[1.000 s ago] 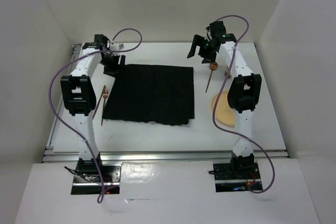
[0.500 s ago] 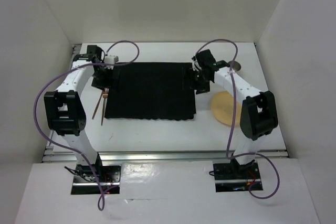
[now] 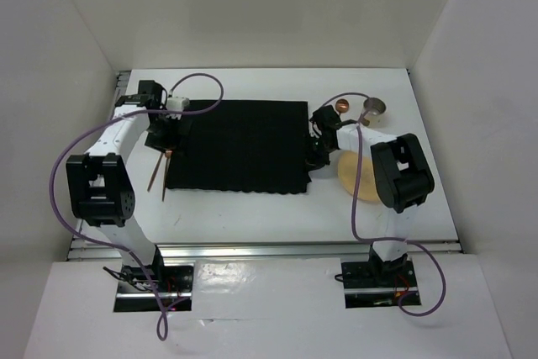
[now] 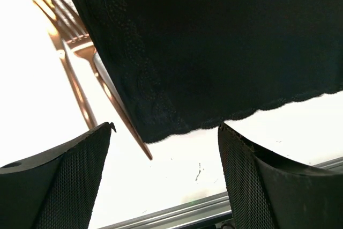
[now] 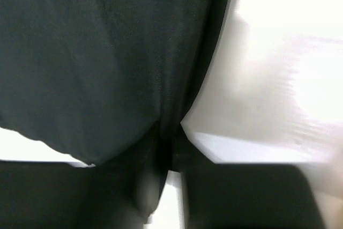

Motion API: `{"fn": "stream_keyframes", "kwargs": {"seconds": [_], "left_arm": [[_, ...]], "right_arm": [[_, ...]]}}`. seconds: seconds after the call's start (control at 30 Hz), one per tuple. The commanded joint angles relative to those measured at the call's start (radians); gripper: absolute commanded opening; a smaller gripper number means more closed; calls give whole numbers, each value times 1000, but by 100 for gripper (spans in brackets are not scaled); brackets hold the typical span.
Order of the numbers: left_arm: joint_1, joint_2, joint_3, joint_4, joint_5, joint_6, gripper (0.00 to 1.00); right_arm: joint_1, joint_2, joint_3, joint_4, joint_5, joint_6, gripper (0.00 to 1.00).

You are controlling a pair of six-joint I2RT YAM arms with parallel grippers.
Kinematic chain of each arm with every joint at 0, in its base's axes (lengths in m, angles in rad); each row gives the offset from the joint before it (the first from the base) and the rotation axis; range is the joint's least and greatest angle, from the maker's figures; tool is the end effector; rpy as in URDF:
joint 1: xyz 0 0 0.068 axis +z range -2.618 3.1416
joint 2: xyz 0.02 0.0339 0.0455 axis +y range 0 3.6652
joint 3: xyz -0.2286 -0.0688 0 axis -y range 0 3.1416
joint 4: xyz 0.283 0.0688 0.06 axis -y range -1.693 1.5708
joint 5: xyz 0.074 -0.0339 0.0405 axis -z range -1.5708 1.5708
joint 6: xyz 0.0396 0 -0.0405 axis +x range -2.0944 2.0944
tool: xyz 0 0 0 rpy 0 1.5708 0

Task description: Set the dinner table for one person

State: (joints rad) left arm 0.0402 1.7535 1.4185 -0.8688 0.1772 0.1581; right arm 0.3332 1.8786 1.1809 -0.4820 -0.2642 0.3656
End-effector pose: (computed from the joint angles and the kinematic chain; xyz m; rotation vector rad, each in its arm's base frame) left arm 0.3890 0.0087 0.1965 0.2075 2.7458 -0.1928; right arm 0.3628 0.1365 0.0918 -0.0285 2.8154 0.5422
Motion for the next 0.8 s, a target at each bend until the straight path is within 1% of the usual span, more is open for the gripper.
{"fn": "stream_keyframes", "kwargs": {"seconds": [0.0, 0.03, 0.07, 0.13, 0.2, 0.27, 0.3, 0.4, 0.43, 0.47, 0.57, 0.63, 0.77], "left_arm": [[-2, -95, -3, -7, 13, 24, 86], [-2, -104, -3, -19, 24, 24, 86], [-2, -114, -3, -19, 24, 24, 86], [-2, -132, -3, -44, 50, 24, 86], [-2, -146, -3, -58, 68, 14, 86], [-2, -156, 8, -87, 88, 14, 86], [-2, -157, 8, -87, 88, 14, 86], [-2, -183, 20, -98, 67, 14, 86], [-2, -193, 20, -85, 67, 14, 86], [-2, -193, 20, -85, 58, 14, 86], [-2, -193, 39, -99, 68, 14, 86], [-2, -193, 39, -99, 79, 14, 86], [-23, -184, 39, -99, 79, 4, 86]], "right_arm": [[3, 33, -52, 68, -10, 3, 9], [3, 7, -62, 53, 17, 3, 6], [3, -8, -75, 42, 28, 3, 6], [3, -48, -96, 27, 39, -8, 0], [3, -68, -96, -18, 39, -45, 0], [3, -110, -106, -59, -19, -69, 0], [3, -130, -118, -70, -39, -101, 0], [3, -208, -118, -148, -40, -120, 0], [-8, -220, -106, -176, -40, -120, 0], [-23, -220, -95, -238, -49, -129, 0], [-32, -220, -79, -317, -72, -151, 0], [-33, -230, -70, -363, -53, -162, 0], [-83, -239, -70, -382, -1, -174, 0]]}}
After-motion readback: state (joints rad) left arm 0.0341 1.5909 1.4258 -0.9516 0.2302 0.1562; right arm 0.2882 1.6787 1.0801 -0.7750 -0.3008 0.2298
